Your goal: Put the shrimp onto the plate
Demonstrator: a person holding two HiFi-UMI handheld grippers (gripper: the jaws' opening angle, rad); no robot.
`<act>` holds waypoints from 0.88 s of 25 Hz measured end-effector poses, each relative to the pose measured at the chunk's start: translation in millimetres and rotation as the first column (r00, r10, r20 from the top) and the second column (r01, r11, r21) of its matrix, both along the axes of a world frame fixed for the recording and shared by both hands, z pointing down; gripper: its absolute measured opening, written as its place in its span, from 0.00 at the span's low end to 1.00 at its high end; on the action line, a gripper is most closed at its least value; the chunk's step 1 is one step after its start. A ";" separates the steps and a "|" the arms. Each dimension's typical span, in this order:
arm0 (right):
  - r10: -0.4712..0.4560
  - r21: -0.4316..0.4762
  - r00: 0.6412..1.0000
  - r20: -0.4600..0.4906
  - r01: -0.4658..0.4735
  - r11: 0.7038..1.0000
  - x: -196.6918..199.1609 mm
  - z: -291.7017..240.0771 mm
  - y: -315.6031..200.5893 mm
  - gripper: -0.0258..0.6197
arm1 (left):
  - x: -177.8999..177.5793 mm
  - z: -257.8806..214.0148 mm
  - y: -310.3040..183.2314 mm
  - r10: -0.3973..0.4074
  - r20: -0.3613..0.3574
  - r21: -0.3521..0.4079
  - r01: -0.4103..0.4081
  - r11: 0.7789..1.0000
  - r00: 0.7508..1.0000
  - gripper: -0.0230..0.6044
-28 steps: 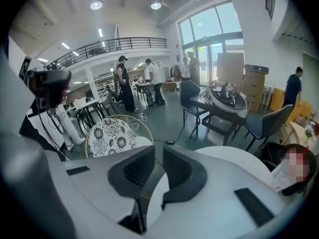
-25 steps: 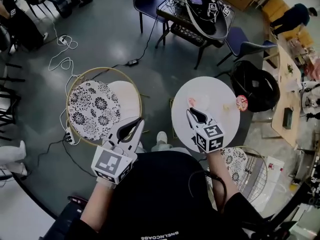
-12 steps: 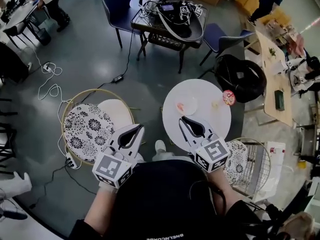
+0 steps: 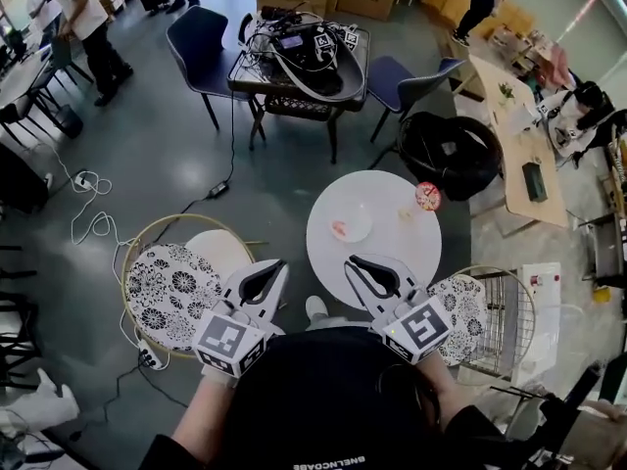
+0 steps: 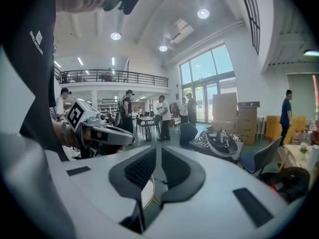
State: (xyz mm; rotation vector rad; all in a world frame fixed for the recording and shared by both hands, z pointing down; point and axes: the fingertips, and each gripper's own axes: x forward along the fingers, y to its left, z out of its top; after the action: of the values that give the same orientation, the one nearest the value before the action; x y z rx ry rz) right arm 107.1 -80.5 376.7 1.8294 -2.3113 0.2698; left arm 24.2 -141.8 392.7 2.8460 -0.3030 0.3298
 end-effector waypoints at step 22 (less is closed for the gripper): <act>0.090 0.066 0.995 -0.049 -0.086 0.994 -0.7 -14.4 16.5 0.09 | 18.2 -3.4 16.1 0.105 0.013 0.033 -0.105 0.994 0.994 0.04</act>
State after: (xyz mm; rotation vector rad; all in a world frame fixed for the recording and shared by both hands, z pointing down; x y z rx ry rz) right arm 106.4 -64.0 362.3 1.9478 -2.2327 0.1605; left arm 42.4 -125.7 389.3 2.9001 -0.1625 0.3643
